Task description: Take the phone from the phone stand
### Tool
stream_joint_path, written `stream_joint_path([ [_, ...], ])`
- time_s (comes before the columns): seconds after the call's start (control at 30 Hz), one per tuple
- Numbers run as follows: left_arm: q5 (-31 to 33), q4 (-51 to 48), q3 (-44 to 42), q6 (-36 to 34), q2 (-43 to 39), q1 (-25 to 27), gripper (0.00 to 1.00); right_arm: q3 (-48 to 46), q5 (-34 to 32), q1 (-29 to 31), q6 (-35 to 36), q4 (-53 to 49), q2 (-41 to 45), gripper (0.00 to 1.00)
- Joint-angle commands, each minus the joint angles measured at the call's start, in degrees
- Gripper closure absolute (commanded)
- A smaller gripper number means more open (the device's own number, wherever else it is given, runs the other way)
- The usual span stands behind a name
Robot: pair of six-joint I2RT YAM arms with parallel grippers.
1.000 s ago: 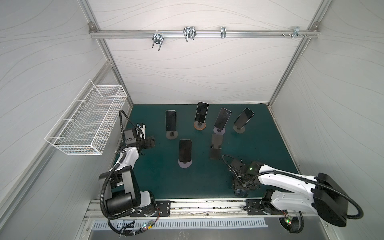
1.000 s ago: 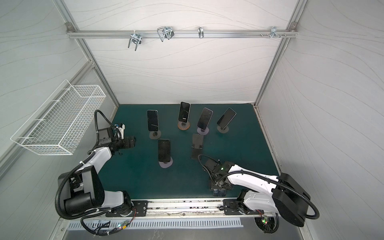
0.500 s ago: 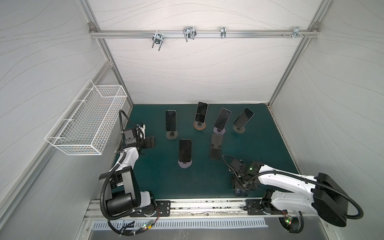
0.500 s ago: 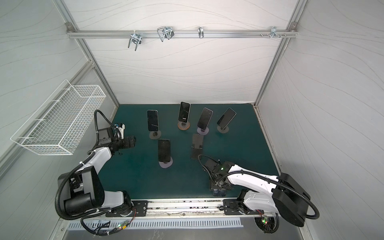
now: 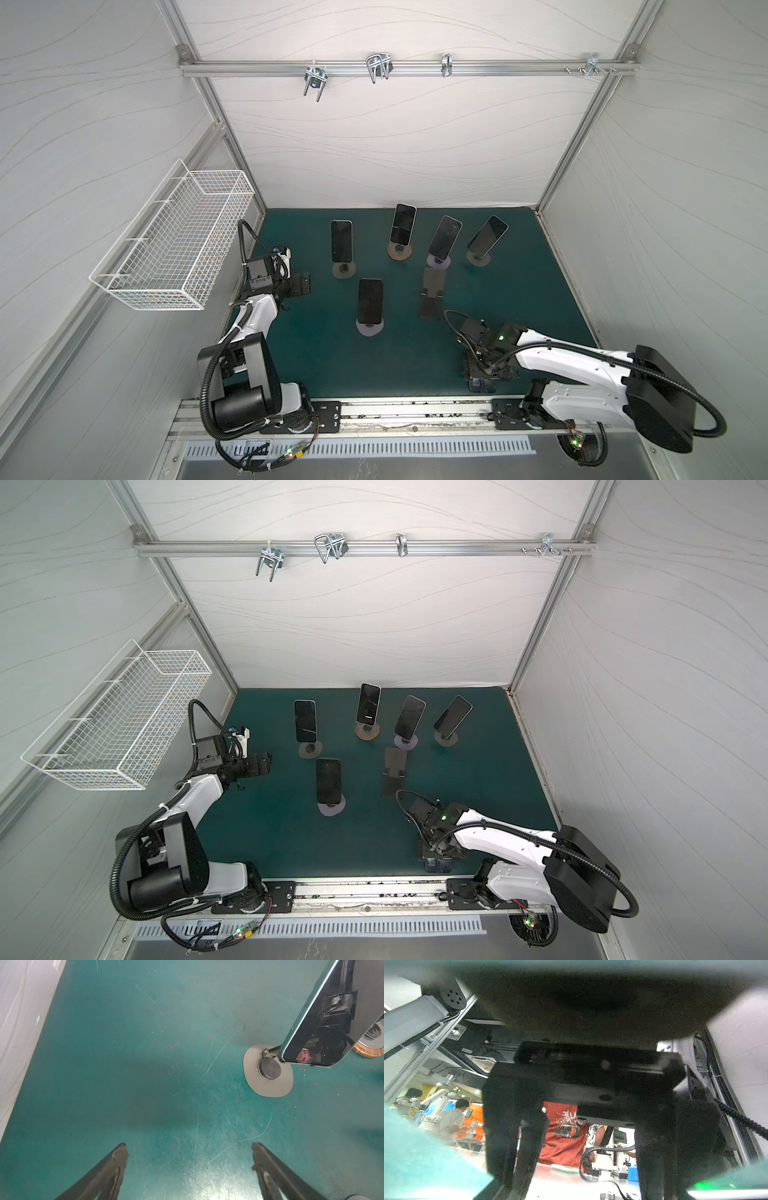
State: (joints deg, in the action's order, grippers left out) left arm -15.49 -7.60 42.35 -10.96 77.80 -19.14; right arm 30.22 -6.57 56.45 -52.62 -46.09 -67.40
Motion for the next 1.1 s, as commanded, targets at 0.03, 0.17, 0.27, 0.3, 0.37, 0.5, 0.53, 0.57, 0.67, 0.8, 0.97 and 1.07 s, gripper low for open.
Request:
stream_joint_path([
  [0.03, -0.97, 1.16, 0.59, -1.26, -0.96, -0.37, 0.05, -2.53, -0.90, 0.93, -2.57, 1.52, -2.03, 0.23],
  [0.17, -1.04, 1.22, 0.49, -1.26, -1.02, -0.36, 0.06, -2.27, -1.22, 1.39, -2.83, 1.35, -2.18, 0.23],
  [0.27, -1.04, 0.83, 0.98, -1.26, -0.50, -0.32, 0.06, -1.84, -1.77, 1.39, -2.66, 1.18, -2.60, 0.23],
  [0.3, -0.88, 0.90, 0.90, -1.26, -0.62, -0.33, 0.06, -1.70, -1.71, 1.45, -2.81, 1.05, -2.87, 0.23],
  [0.37, -0.94, 1.11, 0.76, -1.26, -0.85, -0.30, 0.06, -1.63, -1.51, 1.62, -3.01, 1.22, -3.59, 0.22],
  [0.5, -0.81, 1.04, 0.91, -1.18, -0.54, -0.37, 0.06, -1.24, -1.83, 1.63, -2.50, 1.44, -4.71, 0.22],
  [0.53, -0.79, 1.08, 0.89, -1.08, -0.63, -0.37, 0.06, -1.15, -1.76, 1.68, -2.59, 1.50, -4.93, 0.22],
  [0.57, -0.72, 1.09, 0.83, -1.08, -0.63, -0.36, 0.06, -1.13, -1.55, 1.78, -2.59, 1.50, -5.06, 0.22],
  [0.67, -0.86, 0.79, 1.13, -1.17, -0.38, -0.37, 0.06, -1.14, -1.64, 2.00, -2.69, 1.66, -5.18, 0.22],
  [0.8, -0.86, 0.89, 1.05, -1.17, -0.41, -0.36, 0.06, -0.69, -1.88, 1.96, -2.62, 1.39, -5.72, 0.22],
  [0.97, -0.86, 0.74, 1.25, -1.19, -0.15, -0.33, 0.06, -0.53, -2.04, 2.08, -2.44, 1.70, -6.37, 0.22],
  [1.07, -0.91, 0.84, 0.99, -1.18, -0.46, -0.32, 0.06, -0.53, -1.61, 2.18, -2.41, 1.93, -6.86, 0.21],
])
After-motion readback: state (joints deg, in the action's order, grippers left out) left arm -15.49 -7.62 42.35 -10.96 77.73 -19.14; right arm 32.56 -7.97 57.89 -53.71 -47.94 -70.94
